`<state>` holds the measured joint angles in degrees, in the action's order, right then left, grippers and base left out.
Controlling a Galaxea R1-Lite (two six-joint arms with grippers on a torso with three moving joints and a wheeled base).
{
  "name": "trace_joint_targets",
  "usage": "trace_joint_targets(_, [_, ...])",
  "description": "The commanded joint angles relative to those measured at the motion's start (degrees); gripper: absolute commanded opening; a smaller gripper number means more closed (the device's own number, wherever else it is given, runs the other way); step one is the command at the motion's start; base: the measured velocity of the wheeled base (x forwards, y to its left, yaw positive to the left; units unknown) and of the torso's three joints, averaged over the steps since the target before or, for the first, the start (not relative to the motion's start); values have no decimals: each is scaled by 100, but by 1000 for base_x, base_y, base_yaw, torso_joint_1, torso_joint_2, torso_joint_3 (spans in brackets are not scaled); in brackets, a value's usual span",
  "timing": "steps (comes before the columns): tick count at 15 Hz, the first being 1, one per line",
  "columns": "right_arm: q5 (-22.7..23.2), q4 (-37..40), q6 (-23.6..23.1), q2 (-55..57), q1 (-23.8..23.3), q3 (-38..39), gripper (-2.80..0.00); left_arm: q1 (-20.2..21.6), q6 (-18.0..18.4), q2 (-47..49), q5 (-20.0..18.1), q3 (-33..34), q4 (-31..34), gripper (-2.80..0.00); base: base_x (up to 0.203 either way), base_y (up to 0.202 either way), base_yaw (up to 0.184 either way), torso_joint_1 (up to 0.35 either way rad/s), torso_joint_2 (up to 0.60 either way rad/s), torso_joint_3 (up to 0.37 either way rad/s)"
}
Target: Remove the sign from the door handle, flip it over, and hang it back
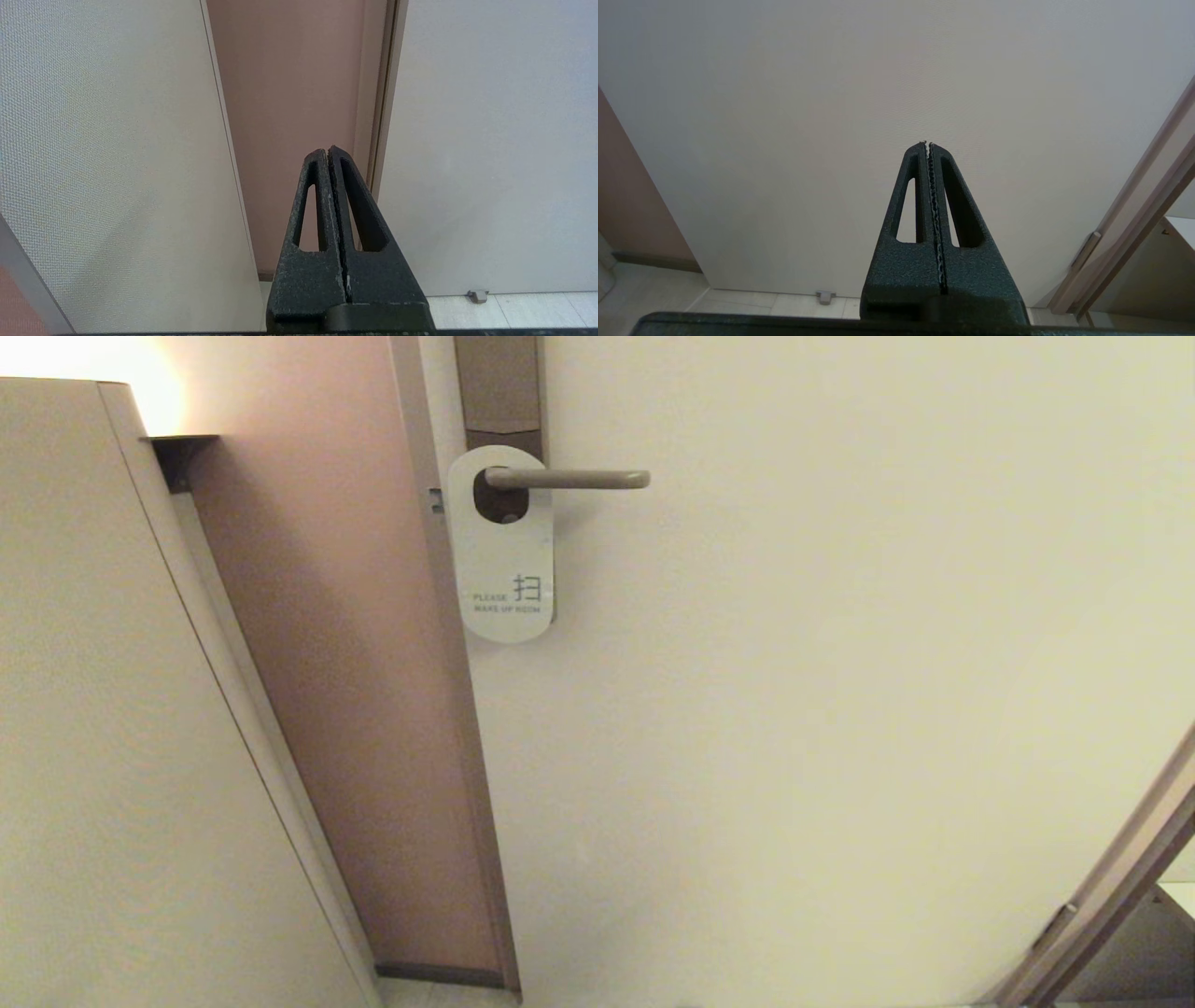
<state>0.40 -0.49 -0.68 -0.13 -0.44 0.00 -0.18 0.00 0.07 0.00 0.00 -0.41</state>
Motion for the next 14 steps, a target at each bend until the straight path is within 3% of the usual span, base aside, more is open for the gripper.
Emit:
trace_joint_targets(1, [4,-4,-20,13,0,0,-280,1,0,1,0,0,-2,-280,0,0,0,0,0,0])
trace_joint_targets(14, [-31,-74,-37,13,0,0,-280,1,0,1,0,0,-2,-280,0,0,0,0,0,0])
